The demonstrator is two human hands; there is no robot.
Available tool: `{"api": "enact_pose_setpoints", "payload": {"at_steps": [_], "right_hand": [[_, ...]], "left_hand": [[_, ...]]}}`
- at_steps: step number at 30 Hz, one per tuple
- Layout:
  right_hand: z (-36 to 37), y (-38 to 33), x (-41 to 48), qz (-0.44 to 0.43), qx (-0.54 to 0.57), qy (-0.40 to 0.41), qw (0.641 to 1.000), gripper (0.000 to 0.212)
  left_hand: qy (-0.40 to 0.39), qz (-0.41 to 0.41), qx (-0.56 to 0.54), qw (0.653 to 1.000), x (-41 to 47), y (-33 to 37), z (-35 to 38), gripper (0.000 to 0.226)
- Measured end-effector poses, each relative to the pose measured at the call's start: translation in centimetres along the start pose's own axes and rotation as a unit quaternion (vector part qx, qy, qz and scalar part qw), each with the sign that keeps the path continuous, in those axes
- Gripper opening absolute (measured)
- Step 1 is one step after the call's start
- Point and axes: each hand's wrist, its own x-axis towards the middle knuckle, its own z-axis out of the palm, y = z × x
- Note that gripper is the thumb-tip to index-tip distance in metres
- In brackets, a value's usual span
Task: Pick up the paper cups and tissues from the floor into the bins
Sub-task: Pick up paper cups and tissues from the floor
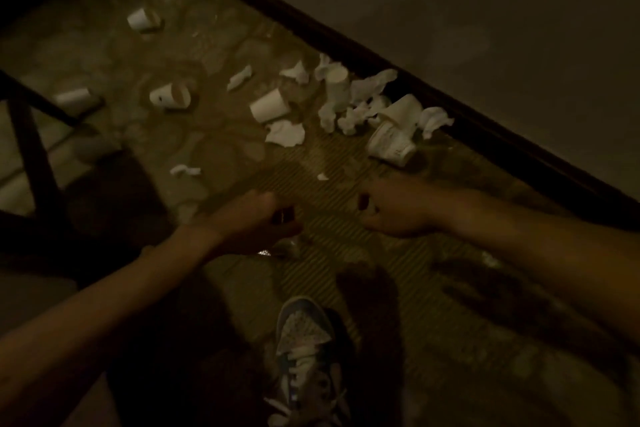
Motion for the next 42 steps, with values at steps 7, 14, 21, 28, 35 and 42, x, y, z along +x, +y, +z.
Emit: {"api": "enact_pose_setpoints", "payload": {"at_steps": [7,14,21,28,35,42], "right_hand": [[12.9,-3.0,11.6,-0.010,0.264,-0.014,0.964,0.039],[16.7,-4.5,15.1,0.092,0.549,-0.001,0.831,0.038],[15.1,-4.5,14.9,0.143,0.655,-0.016,0.742,0.039],[14.5,-4.9,15.2,0.127,0.646,0.003,0.753,0.050],[15.9,-7.8,15.2,0.091,0.703,-0.039,0.704,0.044],[16.7,-10.7,16.5,0.084,0.684,0.033,0.724,0.017]], "left_hand": [[0.094,-0.186,-0.057,0.976,1.8,-8.8,8.1,0.058],[0.186,-0.239,-0.240,0.922,3.2,-9.3,13.1,0.059],[0.216,-0.187,-0.371,0.884,3.7,-8.3,14.6,0.036],[0.254,-0.159,-0.518,0.802,2.6,-5.8,14.8,0.021],[0.345,-0.186,-0.487,0.781,2.7,-5.5,14.3,0.043],[0.362,-0.212,-0.445,0.792,2.2,-5.7,14.1,0.036]]}}
